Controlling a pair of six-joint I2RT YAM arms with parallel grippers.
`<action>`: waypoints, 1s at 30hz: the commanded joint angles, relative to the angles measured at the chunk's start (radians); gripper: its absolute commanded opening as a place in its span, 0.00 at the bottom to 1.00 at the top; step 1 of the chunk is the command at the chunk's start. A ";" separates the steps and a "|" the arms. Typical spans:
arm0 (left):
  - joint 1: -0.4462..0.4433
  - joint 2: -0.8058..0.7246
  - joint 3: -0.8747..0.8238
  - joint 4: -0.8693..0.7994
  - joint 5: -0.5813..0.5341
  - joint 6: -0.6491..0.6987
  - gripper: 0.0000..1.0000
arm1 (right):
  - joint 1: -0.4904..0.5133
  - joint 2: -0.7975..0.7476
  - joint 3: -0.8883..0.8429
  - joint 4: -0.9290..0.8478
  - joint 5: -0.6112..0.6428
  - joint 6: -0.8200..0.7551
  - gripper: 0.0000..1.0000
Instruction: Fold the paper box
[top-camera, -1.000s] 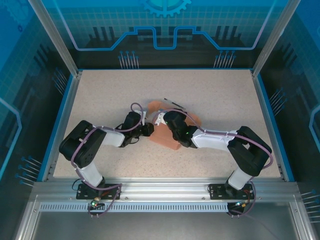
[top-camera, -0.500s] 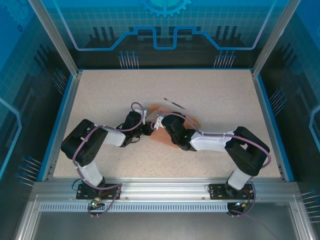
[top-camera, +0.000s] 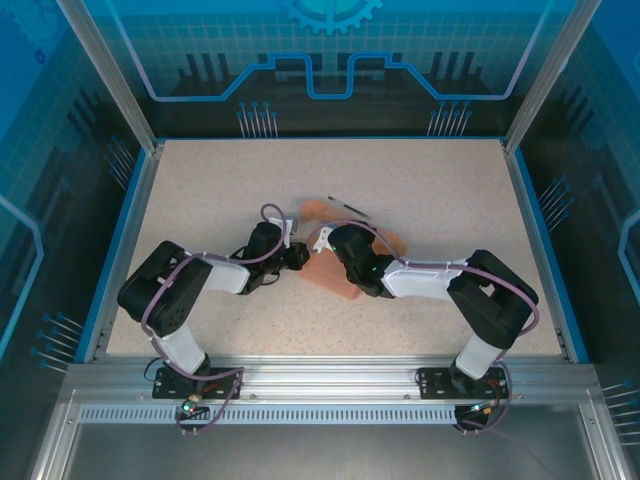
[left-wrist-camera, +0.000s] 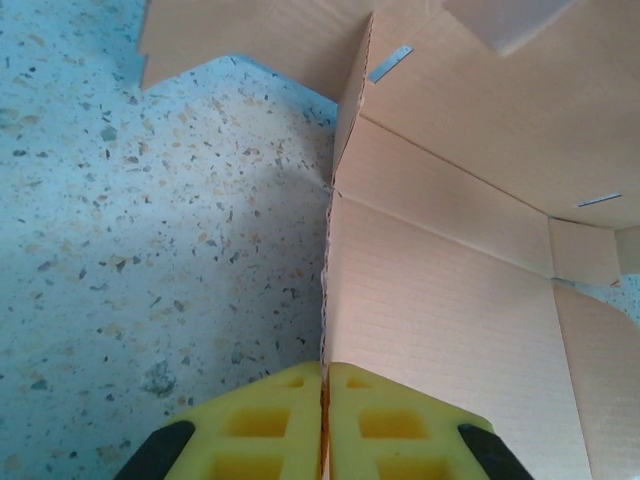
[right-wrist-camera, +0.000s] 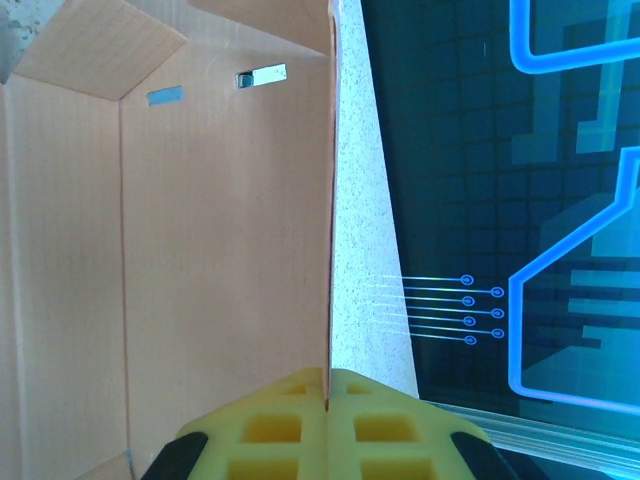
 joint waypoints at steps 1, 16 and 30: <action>-0.001 -0.046 -0.014 -0.002 -0.017 0.001 0.11 | 0.004 0.025 -0.019 -0.030 -0.003 0.046 0.00; 0.000 -0.083 -0.053 -0.006 -0.032 0.002 0.24 | 0.002 0.007 -0.002 -0.013 -0.032 0.021 0.00; 0.156 -0.219 -0.040 -0.070 -0.028 0.029 0.46 | -0.016 -0.007 0.012 0.011 -0.071 -0.015 0.00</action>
